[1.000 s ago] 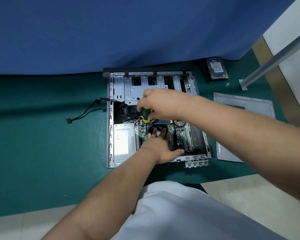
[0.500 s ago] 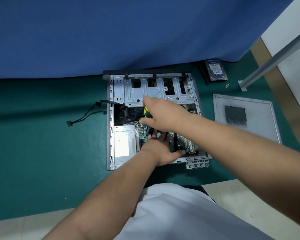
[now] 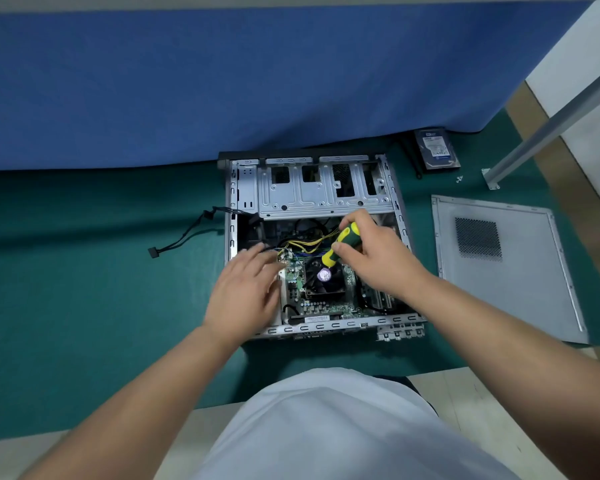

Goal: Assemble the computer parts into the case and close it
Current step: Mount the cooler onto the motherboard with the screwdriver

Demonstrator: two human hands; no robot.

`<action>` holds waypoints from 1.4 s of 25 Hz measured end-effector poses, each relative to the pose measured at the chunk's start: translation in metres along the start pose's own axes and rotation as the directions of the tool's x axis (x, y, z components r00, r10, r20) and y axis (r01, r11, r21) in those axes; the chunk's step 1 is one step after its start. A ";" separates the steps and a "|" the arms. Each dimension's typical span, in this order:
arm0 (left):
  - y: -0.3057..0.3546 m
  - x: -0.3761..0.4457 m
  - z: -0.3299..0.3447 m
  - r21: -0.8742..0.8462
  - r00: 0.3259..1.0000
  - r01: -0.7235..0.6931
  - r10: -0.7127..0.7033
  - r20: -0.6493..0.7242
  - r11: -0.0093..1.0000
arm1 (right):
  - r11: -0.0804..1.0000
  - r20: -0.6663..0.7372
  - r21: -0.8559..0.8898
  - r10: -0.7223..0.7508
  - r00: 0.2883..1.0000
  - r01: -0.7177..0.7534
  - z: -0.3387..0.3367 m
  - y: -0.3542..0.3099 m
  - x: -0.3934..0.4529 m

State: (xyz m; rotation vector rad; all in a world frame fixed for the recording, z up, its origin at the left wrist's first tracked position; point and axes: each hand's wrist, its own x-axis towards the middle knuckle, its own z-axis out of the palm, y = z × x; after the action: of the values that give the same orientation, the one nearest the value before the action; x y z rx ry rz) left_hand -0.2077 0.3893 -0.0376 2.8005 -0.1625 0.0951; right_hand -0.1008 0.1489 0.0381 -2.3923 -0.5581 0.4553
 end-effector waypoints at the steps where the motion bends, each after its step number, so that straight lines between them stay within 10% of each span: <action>1: -0.005 -0.005 0.003 0.039 0.998 0.063 -0.064 0.014 0.997 | 1.000 0.015 0.003 0.003 1.000 -0.003 0.004 0.001 -0.003; 16: -0.009 -0.015 0.022 0.029 0.989 0.139 -0.137 -0.051 0.990 | 0.993 0.003 -0.105 -0.054 0.999 0.054 0.014 0.000 -0.006; 27: -0.010 -0.016 0.026 0.028 0.989 0.134 -0.132 -0.066 0.991 | 0.826 0.400 -0.414 -0.212 0.891 0.383 0.005 -0.043 0.023; 35: -0.010 -0.016 0.024 0.018 0.989 0.140 -0.138 -0.057 0.990 | 0.567 0.095 -0.806 -0.161 0.982 0.171 0.023 -0.061 0.021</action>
State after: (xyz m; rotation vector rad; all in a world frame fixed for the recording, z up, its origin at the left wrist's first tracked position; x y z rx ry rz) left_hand -0.2209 0.3923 -0.0647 2.8178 0.0478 0.1423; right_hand -0.1097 0.2140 0.0571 -3.1574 -1.2027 0.1075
